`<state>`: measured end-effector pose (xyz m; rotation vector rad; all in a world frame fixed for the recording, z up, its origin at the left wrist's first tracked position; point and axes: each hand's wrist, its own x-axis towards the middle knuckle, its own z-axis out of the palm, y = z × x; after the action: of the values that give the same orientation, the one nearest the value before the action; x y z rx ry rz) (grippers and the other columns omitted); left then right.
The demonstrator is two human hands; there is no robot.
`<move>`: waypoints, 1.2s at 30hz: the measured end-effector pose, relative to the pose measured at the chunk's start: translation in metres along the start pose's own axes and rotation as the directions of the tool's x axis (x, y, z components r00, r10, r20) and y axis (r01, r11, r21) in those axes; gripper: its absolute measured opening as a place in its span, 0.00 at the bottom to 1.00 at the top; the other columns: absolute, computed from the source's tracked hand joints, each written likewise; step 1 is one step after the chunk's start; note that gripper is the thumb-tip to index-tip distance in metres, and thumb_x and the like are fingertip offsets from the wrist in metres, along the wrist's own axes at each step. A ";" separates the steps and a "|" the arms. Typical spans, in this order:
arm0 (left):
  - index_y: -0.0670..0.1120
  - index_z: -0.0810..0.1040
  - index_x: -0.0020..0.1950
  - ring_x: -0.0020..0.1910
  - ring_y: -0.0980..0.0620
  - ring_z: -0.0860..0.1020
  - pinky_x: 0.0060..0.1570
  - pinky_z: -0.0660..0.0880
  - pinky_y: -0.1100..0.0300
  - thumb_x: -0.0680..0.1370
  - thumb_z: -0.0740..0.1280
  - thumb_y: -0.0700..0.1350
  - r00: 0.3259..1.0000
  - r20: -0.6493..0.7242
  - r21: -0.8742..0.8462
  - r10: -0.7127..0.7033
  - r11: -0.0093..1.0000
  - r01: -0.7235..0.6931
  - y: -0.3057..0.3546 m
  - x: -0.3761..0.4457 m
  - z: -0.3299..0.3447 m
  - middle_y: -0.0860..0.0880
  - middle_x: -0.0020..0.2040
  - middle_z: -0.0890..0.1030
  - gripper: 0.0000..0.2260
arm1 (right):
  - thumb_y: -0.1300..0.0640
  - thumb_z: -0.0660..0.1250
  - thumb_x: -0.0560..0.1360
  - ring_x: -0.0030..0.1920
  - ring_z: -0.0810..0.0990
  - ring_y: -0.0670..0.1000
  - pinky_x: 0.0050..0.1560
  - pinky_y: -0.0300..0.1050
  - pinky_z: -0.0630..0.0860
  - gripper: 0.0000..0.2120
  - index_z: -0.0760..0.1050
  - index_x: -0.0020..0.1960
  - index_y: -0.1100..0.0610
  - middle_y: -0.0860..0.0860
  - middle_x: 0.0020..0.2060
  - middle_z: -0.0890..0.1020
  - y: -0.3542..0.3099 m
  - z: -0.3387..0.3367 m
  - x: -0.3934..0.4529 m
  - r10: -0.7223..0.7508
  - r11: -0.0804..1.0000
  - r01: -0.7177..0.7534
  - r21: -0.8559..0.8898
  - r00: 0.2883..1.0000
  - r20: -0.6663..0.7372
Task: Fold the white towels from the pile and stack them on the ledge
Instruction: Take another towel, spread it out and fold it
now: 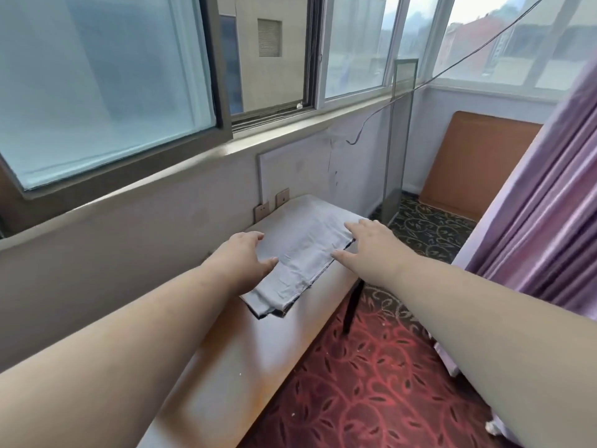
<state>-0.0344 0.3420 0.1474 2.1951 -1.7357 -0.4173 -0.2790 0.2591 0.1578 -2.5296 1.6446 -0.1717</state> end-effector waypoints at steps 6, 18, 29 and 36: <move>0.49 0.63 0.77 0.72 0.47 0.68 0.70 0.66 0.52 0.77 0.66 0.59 0.999 0.027 -0.019 -0.046 0.999 0.047 -0.013 0.100 0.007 0.47 0.75 0.66 0.31 | 0.33 0.61 0.75 0.78 0.56 0.55 0.77 0.53 0.56 0.39 0.58 0.79 0.52 0.56 0.77 0.62 0.014 0.025 0.096 0.009 1.000 -0.010 0.019 0.999 0.033; 0.51 0.68 0.74 0.67 0.48 0.73 0.63 0.69 0.55 0.79 0.64 0.54 0.967 -0.049 -0.101 -0.252 0.964 0.246 -0.065 0.225 0.040 0.49 0.71 0.70 0.23 | 0.36 0.61 0.78 0.79 0.54 0.54 0.77 0.52 0.55 0.36 0.57 0.79 0.52 0.55 0.78 0.61 0.024 0.086 0.296 -0.140 0.990 0.138 0.026 0.958 0.249; 0.49 0.68 0.74 0.68 0.45 0.72 0.64 0.68 0.56 0.80 0.63 0.53 0.803 0.034 -0.063 -0.595 0.801 0.596 -0.060 0.368 0.116 0.45 0.70 0.72 0.23 | 0.38 0.60 0.79 0.78 0.55 0.55 0.75 0.55 0.60 0.34 0.57 0.79 0.52 0.53 0.78 0.60 0.063 0.154 0.497 -0.388 0.911 0.408 0.061 0.799 0.460; 0.46 0.65 0.75 0.71 0.44 0.68 0.69 0.66 0.55 0.81 0.60 0.48 0.789 0.155 0.050 -0.595 0.802 0.595 -0.078 0.431 0.157 0.44 0.74 0.68 0.22 | 0.42 0.57 0.81 0.79 0.53 0.55 0.77 0.52 0.54 0.31 0.55 0.80 0.54 0.54 0.79 0.59 0.048 0.203 0.568 -0.502 0.839 0.533 0.106 0.685 0.527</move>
<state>0.0660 -0.0710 -0.0424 2.7475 -1.0473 -0.7594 -0.0608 -0.2717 -0.0329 -2.6679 0.7048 0.5096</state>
